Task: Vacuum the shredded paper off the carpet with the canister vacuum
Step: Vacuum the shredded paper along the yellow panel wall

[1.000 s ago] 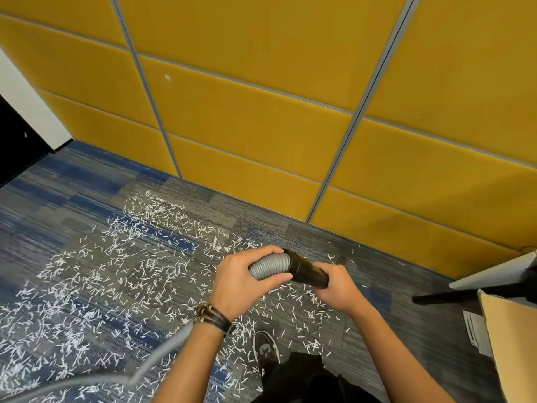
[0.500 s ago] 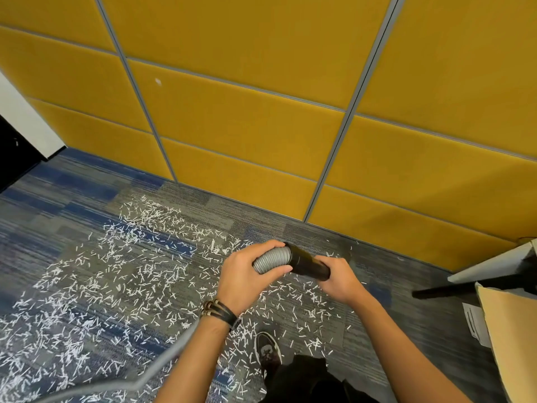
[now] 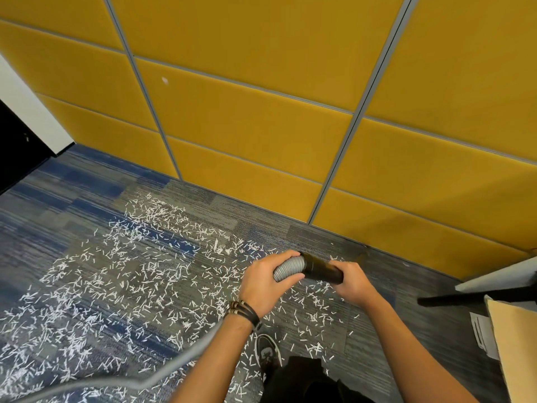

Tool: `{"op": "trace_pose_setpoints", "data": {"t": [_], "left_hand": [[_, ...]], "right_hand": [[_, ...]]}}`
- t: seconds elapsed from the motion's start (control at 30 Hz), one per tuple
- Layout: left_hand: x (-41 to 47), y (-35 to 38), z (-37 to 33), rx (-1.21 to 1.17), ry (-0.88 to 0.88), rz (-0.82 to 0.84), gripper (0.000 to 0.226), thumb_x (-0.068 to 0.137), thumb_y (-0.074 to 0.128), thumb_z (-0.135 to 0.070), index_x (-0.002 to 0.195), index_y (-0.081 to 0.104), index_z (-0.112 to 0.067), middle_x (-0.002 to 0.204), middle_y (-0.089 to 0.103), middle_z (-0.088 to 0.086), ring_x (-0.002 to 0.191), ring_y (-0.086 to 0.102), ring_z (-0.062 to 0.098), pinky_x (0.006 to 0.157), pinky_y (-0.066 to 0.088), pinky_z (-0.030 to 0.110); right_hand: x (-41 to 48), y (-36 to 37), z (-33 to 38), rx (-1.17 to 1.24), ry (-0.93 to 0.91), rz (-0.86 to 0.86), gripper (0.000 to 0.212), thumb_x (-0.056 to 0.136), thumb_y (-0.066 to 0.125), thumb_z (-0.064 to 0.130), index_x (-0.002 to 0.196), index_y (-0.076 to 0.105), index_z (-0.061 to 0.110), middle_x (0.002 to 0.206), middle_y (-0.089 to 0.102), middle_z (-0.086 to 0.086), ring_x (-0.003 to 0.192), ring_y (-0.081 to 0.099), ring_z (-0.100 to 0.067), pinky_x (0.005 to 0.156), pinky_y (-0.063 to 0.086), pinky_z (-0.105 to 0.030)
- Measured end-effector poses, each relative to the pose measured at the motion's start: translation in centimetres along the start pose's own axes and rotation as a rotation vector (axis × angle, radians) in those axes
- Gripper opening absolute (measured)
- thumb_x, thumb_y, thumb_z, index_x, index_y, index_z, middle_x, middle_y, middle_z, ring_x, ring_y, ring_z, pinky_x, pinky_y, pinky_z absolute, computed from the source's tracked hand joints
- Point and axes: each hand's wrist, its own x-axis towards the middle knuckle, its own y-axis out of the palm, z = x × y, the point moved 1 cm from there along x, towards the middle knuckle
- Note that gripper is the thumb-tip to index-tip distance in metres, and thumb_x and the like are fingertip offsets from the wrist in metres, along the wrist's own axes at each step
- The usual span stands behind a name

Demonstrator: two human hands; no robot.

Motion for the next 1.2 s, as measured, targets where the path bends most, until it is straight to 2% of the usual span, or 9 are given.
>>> {"op": "trace_pose_setpoints", "data": {"t": [0.27, 0.4, 0.47, 0.57, 0.7, 0.8, 0.97, 1.07, 1.2], "left_hand": [[-2.2, -3.6, 1.0, 0.005, 0.0, -0.114, 0.047, 0.08, 0.086, -0.052, 0.124, 0.071, -0.048, 0.109, 0.072, -0.026, 0.099, 0.067, -0.003, 0.085, 0.057, 0.024], [-3.8, -6.6, 0.0, -0.003, 0.01, -0.219, 0.052, 0.069, 0.081, -0.075, 0.114, 0.073, -0.051, 0.102, 0.073, -0.032, 0.093, 0.07, -0.003, 0.08, 0.062, 0.028], [-4.7, -7.6, -0.5, -0.012, 0.018, -0.242, 0.048, 0.068, 0.08, -0.074, 0.111, 0.073, -0.055, 0.103, 0.073, -0.033, 0.092, 0.072, -0.001, 0.08, 0.062, 0.031], [-6.2, -8.2, -1.0, -0.005, 0.037, -0.238, 0.042, 0.067, 0.081, -0.072, 0.106, 0.071, -0.062, 0.104, 0.072, -0.035, 0.094, 0.072, 0.0, 0.082, 0.062, 0.032], [-7.9, -7.8, -1.6, -0.045, 0.053, -0.199, 0.047, 0.067, 0.082, -0.072, 0.109, 0.075, -0.052, 0.103, 0.074, -0.031, 0.095, 0.073, 0.002, 0.083, 0.062, 0.035], [-8.9, -7.9, -2.4, -0.049, 0.055, -0.218, 0.052, 0.068, 0.082, -0.071, 0.112, 0.076, -0.046, 0.1, 0.076, -0.029, 0.091, 0.073, 0.001, 0.081, 0.063, 0.036], [-10.3, -8.6, -3.6, -0.064, 0.136, -0.237, 0.045, 0.068, 0.085, -0.066, 0.108, 0.078, -0.045, 0.101, 0.075, -0.03, 0.09, 0.073, 0.001, 0.079, 0.062, 0.029], [-11.0, -8.6, -3.8, -0.081, 0.135, -0.274, 0.044, 0.068, 0.084, -0.067, 0.109, 0.075, -0.051, 0.102, 0.075, -0.03, 0.089, 0.074, 0.002, 0.077, 0.063, 0.028], [-11.3, -7.6, -3.5, -0.042, 0.121, -0.279, 0.051, 0.07, 0.08, -0.07, 0.115, 0.076, -0.046, 0.104, 0.074, -0.03, 0.093, 0.071, -0.001, 0.08, 0.062, 0.03]], "right_hand": [[1.2, 2.0, 3.2, 0.034, -0.109, 0.049, 0.049, 0.08, 0.069, 0.001, 0.081, 0.058, 0.048, 0.07, 0.062, 0.016, 0.068, 0.058, -0.001, 0.06, 0.038, -0.016], [0.9, 3.0, 6.5, 0.102, -0.162, 0.073, 0.026, 0.078, 0.064, 0.002, 0.085, 0.067, 0.026, 0.069, 0.065, 0.009, 0.065, 0.059, -0.008, 0.06, 0.043, -0.025], [0.1, 3.5, 7.8, 0.134, -0.171, 0.073, 0.022, 0.077, 0.063, 0.0, 0.083, 0.067, 0.021, 0.066, 0.064, 0.008, 0.063, 0.059, -0.009, 0.058, 0.042, -0.024], [-1.7, 4.3, 8.3, 0.149, -0.171, 0.053, 0.024, 0.076, 0.063, 0.002, 0.079, 0.065, 0.025, 0.064, 0.064, 0.007, 0.062, 0.059, -0.01, 0.057, 0.04, -0.021], [-4.3, 5.0, 7.7, 0.157, -0.165, 0.021, 0.028, 0.076, 0.068, 0.004, 0.077, 0.064, 0.031, 0.065, 0.065, 0.01, 0.062, 0.061, -0.008, 0.057, 0.042, -0.018], [-5.4, 4.9, 8.0, 0.181, -0.162, 0.013, 0.02, 0.077, 0.069, 0.002, 0.08, 0.068, 0.022, 0.064, 0.066, 0.006, 0.058, 0.061, -0.01, 0.056, 0.045, -0.023], [-7.6, 4.8, 8.6, 0.208, -0.186, -0.018, 0.017, 0.078, 0.069, 0.003, 0.079, 0.066, 0.02, 0.064, 0.065, 0.001, 0.056, 0.058, -0.015, 0.056, 0.046, -0.037], [-8.2, 4.6, 8.6, 0.182, -0.171, -0.044, 0.018, 0.079, 0.072, 0.006, 0.08, 0.067, 0.023, 0.064, 0.066, 0.005, 0.058, 0.059, -0.013, 0.057, 0.046, -0.029], [-7.9, 4.2, 8.3, 0.167, -0.17, -0.073, 0.022, 0.077, 0.068, 0.001, 0.078, 0.065, 0.023, 0.063, 0.064, 0.005, 0.057, 0.057, -0.011, 0.055, 0.041, -0.024]]}}
